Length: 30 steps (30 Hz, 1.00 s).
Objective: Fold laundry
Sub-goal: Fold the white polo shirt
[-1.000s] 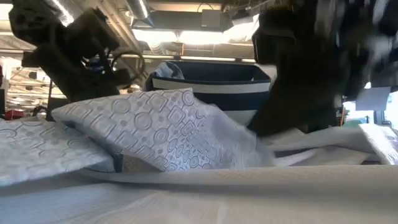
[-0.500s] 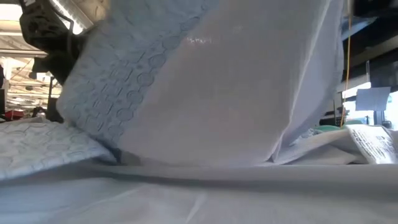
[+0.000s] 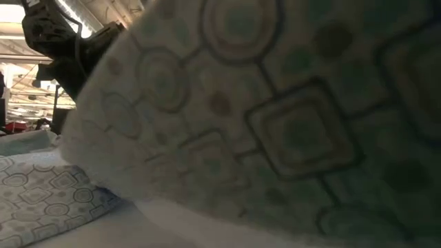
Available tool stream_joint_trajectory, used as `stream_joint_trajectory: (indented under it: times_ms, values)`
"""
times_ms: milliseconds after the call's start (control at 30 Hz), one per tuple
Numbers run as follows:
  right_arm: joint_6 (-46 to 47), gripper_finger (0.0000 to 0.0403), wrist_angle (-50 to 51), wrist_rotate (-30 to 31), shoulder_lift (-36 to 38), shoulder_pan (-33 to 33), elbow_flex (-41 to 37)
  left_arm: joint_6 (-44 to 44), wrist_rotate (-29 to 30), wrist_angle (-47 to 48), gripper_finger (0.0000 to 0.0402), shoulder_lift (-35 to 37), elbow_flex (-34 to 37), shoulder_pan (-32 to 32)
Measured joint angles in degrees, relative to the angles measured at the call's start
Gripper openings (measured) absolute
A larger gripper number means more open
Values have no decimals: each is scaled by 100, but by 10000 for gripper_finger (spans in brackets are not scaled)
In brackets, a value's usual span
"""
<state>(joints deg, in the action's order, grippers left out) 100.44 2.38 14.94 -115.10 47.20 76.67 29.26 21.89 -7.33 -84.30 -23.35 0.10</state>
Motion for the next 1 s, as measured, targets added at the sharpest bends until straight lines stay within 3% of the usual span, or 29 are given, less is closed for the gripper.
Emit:
stream_joint_trajectory:
  times_ms: [233,367,500,633,767,867,1000]
  values:
    - [-381,3,429,-1,395,5,0,2,-2,-10,70,-1,2,0]
    - [-746,6,1673,52,955,-26,2,2,-7,-73,70,-3,4,0]
    - [-1354,44,3268,145,1455,-133,2,17,-15,-107,70,-8,7,0]
    - [-2744,109,4379,336,1659,-359,2,18,-15,-114,70,-8,7,0]
    - [-4760,159,4759,688,1606,-681,0,22,-15,-120,70,-8,7,0]
    - [-6013,175,4682,680,1440,-995,-26,17,-15,-125,70,-8,7,0]
    - [-6906,174,4658,344,1196,-1379,-188,17,-15,-129,70,-8,7,0]
